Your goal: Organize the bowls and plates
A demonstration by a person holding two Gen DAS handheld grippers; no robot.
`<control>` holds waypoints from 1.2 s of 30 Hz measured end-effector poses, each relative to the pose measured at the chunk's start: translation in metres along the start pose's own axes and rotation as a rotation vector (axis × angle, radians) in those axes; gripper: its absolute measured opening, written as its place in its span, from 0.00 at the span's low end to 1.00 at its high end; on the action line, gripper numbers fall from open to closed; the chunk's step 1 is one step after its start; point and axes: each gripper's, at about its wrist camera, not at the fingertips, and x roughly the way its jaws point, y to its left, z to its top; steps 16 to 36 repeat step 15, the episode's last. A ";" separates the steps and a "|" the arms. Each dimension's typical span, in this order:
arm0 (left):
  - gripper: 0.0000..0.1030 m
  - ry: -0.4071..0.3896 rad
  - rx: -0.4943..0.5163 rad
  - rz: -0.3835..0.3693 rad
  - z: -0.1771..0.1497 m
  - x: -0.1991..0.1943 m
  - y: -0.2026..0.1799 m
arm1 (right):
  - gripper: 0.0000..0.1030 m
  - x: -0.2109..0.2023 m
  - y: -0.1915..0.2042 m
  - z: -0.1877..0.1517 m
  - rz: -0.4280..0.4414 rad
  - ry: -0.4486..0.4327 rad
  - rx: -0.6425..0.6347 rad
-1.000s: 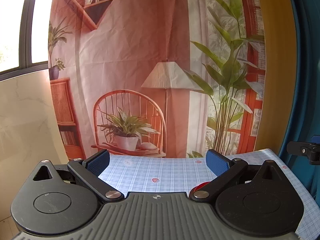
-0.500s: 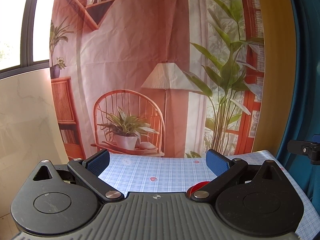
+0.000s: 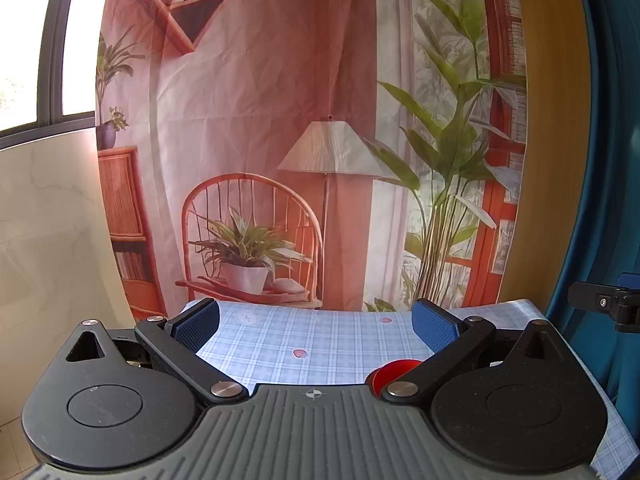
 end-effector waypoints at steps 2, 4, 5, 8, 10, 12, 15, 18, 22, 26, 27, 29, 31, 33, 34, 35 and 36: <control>1.00 0.001 -0.001 -0.002 0.000 0.000 0.000 | 1.00 -0.001 0.001 0.000 0.000 0.000 0.001; 1.00 0.002 -0.001 -0.005 0.001 0.000 0.001 | 1.00 -0.001 0.001 0.000 0.000 0.000 0.001; 1.00 0.002 -0.001 -0.006 0.001 0.000 0.000 | 1.00 -0.001 0.001 0.000 0.001 0.000 0.001; 1.00 0.001 0.004 -0.008 0.001 0.000 0.001 | 1.00 -0.001 0.001 0.000 0.001 0.001 0.002; 1.00 -0.001 0.006 -0.011 0.001 0.000 0.001 | 1.00 -0.002 0.003 -0.001 0.003 0.002 0.003; 1.00 0.000 0.010 -0.011 -0.001 0.000 0.001 | 1.00 -0.002 0.006 -0.003 0.005 0.004 0.005; 1.00 0.004 0.007 -0.011 -0.002 0.002 0.002 | 1.00 -0.001 0.009 -0.006 0.005 0.012 0.008; 1.00 0.004 0.007 -0.011 -0.002 0.002 0.002 | 1.00 -0.001 0.009 -0.006 0.005 0.012 0.008; 1.00 0.004 0.007 -0.011 -0.002 0.002 0.002 | 1.00 -0.001 0.009 -0.006 0.005 0.012 0.008; 1.00 0.004 0.007 -0.011 -0.002 0.002 0.002 | 1.00 -0.001 0.009 -0.006 0.005 0.012 0.008; 1.00 0.004 0.007 -0.011 -0.002 0.002 0.002 | 1.00 -0.001 0.009 -0.006 0.005 0.012 0.008; 1.00 0.004 0.007 -0.011 -0.002 0.002 0.002 | 1.00 -0.001 0.009 -0.006 0.005 0.012 0.008; 1.00 0.004 0.007 -0.011 -0.002 0.002 0.002 | 1.00 -0.001 0.009 -0.006 0.005 0.012 0.008; 1.00 0.004 0.007 -0.011 -0.002 0.002 0.002 | 1.00 -0.001 0.009 -0.006 0.005 0.012 0.008; 1.00 0.004 0.007 -0.011 -0.002 0.002 0.002 | 1.00 -0.001 0.009 -0.006 0.005 0.012 0.008; 1.00 0.004 0.007 -0.011 -0.002 0.002 0.002 | 1.00 -0.001 0.009 -0.006 0.005 0.012 0.008; 1.00 0.004 0.007 -0.011 -0.002 0.002 0.002 | 1.00 -0.001 0.009 -0.006 0.005 0.012 0.008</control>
